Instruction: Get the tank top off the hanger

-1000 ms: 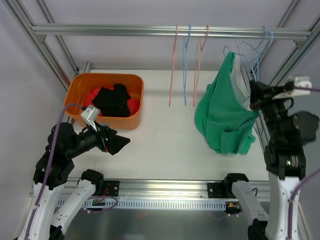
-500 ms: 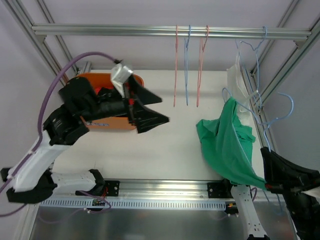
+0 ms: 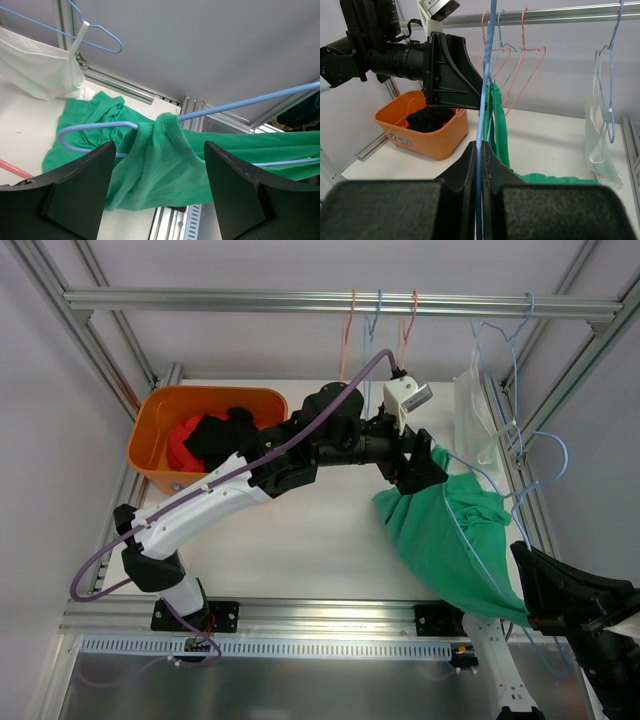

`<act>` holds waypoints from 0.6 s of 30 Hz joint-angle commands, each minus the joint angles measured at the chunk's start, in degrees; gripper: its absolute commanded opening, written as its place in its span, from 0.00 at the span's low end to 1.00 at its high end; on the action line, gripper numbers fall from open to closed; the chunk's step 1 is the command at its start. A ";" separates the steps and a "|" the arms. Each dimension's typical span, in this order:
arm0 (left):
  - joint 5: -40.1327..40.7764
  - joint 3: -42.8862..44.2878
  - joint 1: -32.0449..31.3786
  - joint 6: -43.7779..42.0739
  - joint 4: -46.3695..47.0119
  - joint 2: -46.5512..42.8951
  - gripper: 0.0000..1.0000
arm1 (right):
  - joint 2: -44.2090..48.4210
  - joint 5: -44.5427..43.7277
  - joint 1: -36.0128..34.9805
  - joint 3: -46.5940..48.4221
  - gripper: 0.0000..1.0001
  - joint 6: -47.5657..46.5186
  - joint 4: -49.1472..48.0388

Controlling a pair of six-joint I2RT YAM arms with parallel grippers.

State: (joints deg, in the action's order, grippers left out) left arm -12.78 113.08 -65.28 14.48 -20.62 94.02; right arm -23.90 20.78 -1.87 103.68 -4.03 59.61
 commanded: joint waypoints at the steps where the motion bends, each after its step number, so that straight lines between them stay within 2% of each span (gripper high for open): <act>1: 1.17 3.99 -0.20 -0.59 2.69 -0.51 0.72 | -1.85 1.90 -0.42 -1.02 0.00 2.62 -7.66; 3: 1.52 4.17 -0.29 -0.68 2.78 0.64 0.66 | -1.76 3.13 -0.42 -2.07 0.00 3.50 -9.42; 4: 2.13 4.17 -0.29 -0.77 2.78 0.90 0.54 | -1.68 3.31 -0.50 -2.34 0.00 3.68 -9.86; 6: 2.93 3.56 -0.29 -0.94 2.78 1.17 0.39 | -1.76 3.05 -0.50 -2.95 0.00 3.33 -10.39; 10: 5.04 1.27 -0.29 -1.21 2.69 -0.50 0.12 | -1.85 0.94 -0.42 -4.79 0.00 2.01 -10.40; 11: 5.91 0.75 -0.29 -1.30 2.78 -1.37 0.00 | -1.94 0.06 -0.59 -5.06 0.00 1.84 -10.31; 14: 8.11 -1.01 -0.20 -1.91 2.69 -3.04 0.00 | -2.20 0.23 -0.77 -5.85 0.00 1.84 -10.48; 16: 12.32 -2.94 -0.20 -1.65 2.78 -4.54 0.00 | -2.20 0.84 -0.86 -6.21 0.00 1.49 -10.57; 18: 23.72 -6.54 -0.20 -0.69 2.69 -8.22 0.00 | -1.85 2.59 -0.94 -7.00 0.00 0.17 -10.57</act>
State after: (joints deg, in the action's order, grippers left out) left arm -2.33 109.47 -65.28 13.69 -19.44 92.44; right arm -24.25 21.89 -2.26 96.97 -2.44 54.22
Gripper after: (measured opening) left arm 0.023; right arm 0.034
